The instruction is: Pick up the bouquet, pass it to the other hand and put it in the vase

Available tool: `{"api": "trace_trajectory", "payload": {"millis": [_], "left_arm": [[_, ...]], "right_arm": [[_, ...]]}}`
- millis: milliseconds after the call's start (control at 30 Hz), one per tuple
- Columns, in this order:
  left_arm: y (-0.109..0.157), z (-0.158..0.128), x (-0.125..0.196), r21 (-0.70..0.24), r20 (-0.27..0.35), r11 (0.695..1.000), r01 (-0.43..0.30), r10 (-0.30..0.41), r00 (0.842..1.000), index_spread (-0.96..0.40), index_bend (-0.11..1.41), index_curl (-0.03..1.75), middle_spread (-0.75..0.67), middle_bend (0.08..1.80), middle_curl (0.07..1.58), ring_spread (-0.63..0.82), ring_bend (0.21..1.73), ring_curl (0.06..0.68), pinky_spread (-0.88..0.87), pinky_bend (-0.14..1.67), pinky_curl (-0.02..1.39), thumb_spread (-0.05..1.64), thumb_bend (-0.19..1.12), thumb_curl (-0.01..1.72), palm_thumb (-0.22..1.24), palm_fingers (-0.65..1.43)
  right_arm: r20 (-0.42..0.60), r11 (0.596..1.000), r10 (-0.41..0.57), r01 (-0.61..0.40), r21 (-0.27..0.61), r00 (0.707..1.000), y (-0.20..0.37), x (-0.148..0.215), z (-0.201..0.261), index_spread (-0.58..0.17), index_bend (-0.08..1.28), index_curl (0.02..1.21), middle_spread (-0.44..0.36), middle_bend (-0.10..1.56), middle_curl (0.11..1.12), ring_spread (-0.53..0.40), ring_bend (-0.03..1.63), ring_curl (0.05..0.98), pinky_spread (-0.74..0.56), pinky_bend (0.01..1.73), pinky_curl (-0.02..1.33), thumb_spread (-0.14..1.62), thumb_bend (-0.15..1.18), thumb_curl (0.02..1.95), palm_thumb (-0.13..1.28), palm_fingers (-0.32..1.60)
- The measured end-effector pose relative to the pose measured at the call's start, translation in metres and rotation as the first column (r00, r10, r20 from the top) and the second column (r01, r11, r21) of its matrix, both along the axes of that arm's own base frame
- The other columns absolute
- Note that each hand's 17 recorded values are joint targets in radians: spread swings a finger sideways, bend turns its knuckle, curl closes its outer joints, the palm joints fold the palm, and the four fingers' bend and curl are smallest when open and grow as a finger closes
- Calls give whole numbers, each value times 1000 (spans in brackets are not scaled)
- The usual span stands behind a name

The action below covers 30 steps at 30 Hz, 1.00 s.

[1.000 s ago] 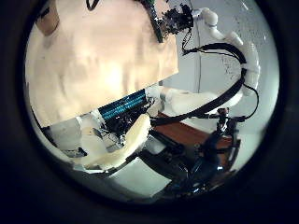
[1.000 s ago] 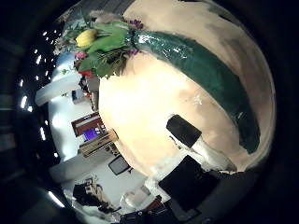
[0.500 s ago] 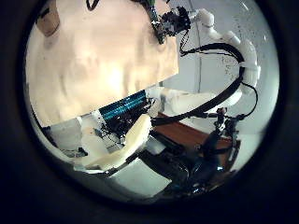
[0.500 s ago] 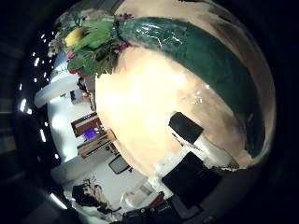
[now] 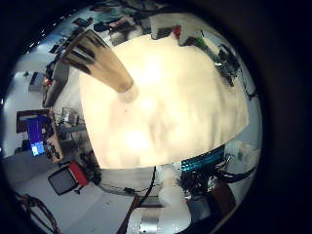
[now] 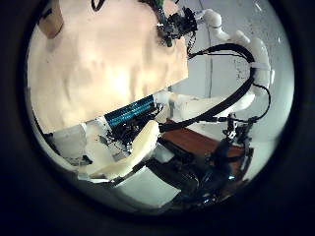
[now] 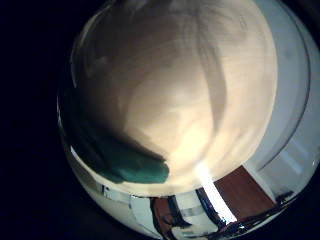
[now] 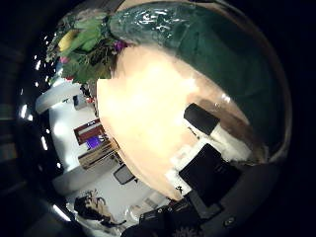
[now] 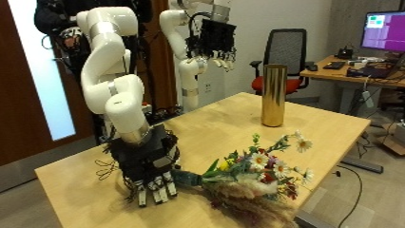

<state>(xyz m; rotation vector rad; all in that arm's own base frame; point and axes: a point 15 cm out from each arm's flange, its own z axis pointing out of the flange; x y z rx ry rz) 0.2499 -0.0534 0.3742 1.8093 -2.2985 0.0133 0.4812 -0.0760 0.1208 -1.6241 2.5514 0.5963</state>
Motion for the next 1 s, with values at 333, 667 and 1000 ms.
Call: {"api": "trace_trajectory", "payload": {"millis": [333,667,1000], "left_arm": [[2,1,-1,4,3,1000,-4,4,1000,244,174,336,389,198,323,576,383,219,540,189,285,972,-27,306,412,50],[3,0,2,5,5,1000,-7,7,1000,244,173,337,389,198,323,576,383,219,540,189,285,973,-28,307,412,50],[4,5,5,4,17,1000,-13,13,1000,244,176,337,393,198,326,576,378,217,539,187,282,973,-28,307,412,55]], "right_arm": [[-22,1000,11,-10,11,1000,4,-4,-4,-101,193,326,83,521,396,-45,868,224,94,436,193,1003,-20,431,726,525],[21,1000,12,-12,-1,1000,2,2,17,-331,441,526,-201,855,568,-275,1102,379,-519,911,312,926,-22,472,815,1333],[81,1000,-11,11,6,997,-8,1,63,-325,963,805,-196,1192,728,-230,1343,536,-356,1284,520,901,-6,521,942,1235]]}}
